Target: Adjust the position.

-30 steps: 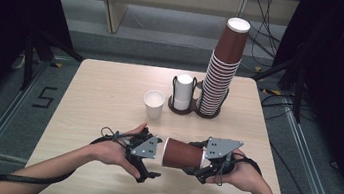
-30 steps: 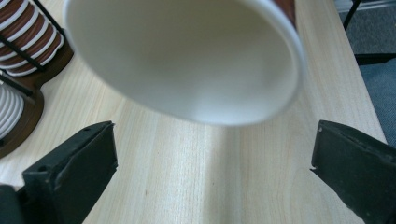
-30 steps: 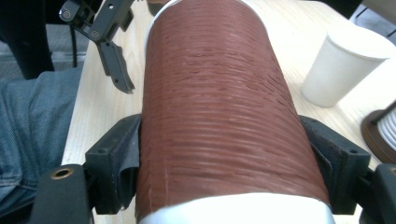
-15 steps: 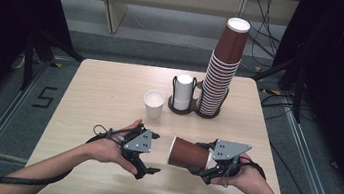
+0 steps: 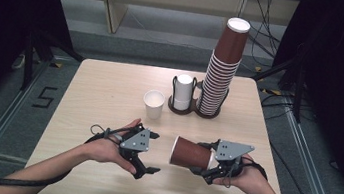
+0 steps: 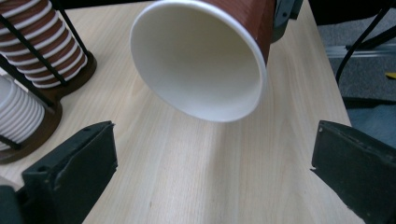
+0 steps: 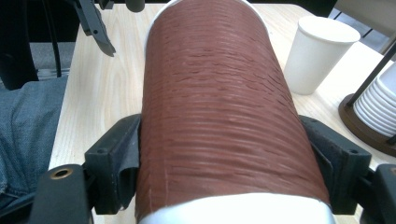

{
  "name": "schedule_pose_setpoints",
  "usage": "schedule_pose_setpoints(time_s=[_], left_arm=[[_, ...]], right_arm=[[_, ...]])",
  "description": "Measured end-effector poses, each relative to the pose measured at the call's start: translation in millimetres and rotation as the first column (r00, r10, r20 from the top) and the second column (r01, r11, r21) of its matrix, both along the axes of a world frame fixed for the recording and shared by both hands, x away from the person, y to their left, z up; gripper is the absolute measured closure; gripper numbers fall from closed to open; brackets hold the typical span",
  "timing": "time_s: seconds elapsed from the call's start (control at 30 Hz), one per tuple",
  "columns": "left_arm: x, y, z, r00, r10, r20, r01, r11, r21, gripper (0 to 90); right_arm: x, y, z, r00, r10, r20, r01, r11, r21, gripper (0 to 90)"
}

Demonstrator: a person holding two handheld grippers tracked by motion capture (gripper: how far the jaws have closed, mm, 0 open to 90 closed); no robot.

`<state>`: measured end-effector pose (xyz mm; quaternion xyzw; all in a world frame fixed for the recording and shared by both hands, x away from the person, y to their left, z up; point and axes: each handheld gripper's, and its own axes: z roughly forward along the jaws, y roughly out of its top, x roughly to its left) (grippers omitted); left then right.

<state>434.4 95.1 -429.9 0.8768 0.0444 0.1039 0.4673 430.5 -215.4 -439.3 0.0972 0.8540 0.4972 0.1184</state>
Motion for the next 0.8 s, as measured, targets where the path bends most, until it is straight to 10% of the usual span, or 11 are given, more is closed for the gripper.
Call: schedule_pose_setpoints(time_s=[0.8], left_arm=[[2.7,-22.7,3.9,0.9973,-0.073,0.001,0.073,0.9964,-0.042,0.0]], right_arm=[[-5.3,5.3,-1.1,0.9994,0.033,-0.005,-0.033,0.9994,-0.002,22.1]])
